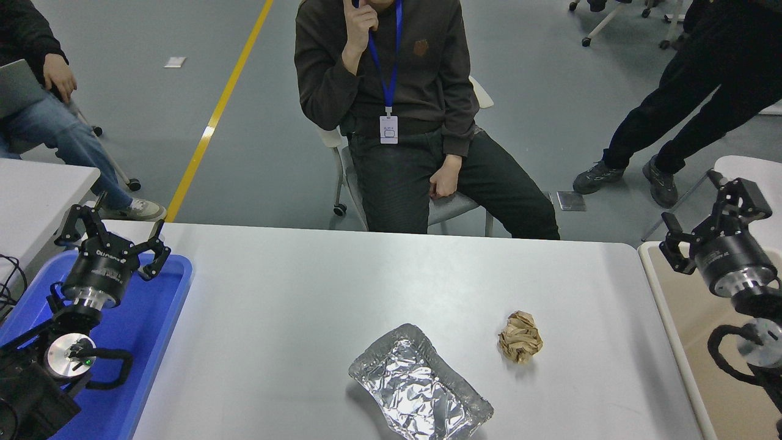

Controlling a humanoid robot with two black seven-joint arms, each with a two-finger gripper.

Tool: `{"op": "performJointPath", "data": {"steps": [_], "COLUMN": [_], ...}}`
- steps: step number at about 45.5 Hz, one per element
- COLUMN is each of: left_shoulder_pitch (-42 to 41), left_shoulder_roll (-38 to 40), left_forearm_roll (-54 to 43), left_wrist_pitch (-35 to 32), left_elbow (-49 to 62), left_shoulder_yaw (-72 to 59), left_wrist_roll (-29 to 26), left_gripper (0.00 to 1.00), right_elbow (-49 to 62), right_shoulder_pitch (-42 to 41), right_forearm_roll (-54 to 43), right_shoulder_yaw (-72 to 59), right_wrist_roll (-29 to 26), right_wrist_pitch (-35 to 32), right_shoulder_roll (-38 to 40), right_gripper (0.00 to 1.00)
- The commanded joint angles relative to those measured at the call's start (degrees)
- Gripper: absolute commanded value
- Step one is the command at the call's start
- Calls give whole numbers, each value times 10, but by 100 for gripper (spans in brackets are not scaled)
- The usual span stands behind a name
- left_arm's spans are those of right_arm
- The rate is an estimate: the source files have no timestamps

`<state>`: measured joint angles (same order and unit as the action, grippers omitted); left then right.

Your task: Clean the table surface

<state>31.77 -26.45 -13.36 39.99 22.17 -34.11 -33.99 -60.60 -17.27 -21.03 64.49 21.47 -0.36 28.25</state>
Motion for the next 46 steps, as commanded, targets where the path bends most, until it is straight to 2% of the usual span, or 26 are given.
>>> {"op": "performJointPath", "data": {"steps": [1, 17, 26, 35, 46], "left_shoulder_pitch": [0, 0, 0, 0, 0], "left_shoulder_roll": [0, 1, 1, 1, 1], "left_forearm_roll": [0, 0, 0, 0, 0], "left_wrist_pitch": [0, 0, 1, 1, 1], "left_elbow": [0, 1, 1, 1, 1], "left_shoulder_yaw": [0, 0, -1, -1, -1], "left_wrist_roll": [0, 1, 0, 1, 1], "left_gripper": [100, 100, 100, 100, 100], "right_elbow": [-19, -10, 0, 105, 76], "right_shoulder_pitch": [15, 15, 5, -42, -50], "right_forearm_roll": [-31, -60, -69, -75, -74], "right_shoulder_yaw": [4, -10, -62, -96, -126], "right_wrist_roll": [41, 46, 49, 117, 125], "right_wrist_pitch": [-1, 1, 5, 7, -3], "right_shoulder_roll": [-39, -36, -26, -54, -65], "right_gripper": [99, 99, 99, 99, 99]}}
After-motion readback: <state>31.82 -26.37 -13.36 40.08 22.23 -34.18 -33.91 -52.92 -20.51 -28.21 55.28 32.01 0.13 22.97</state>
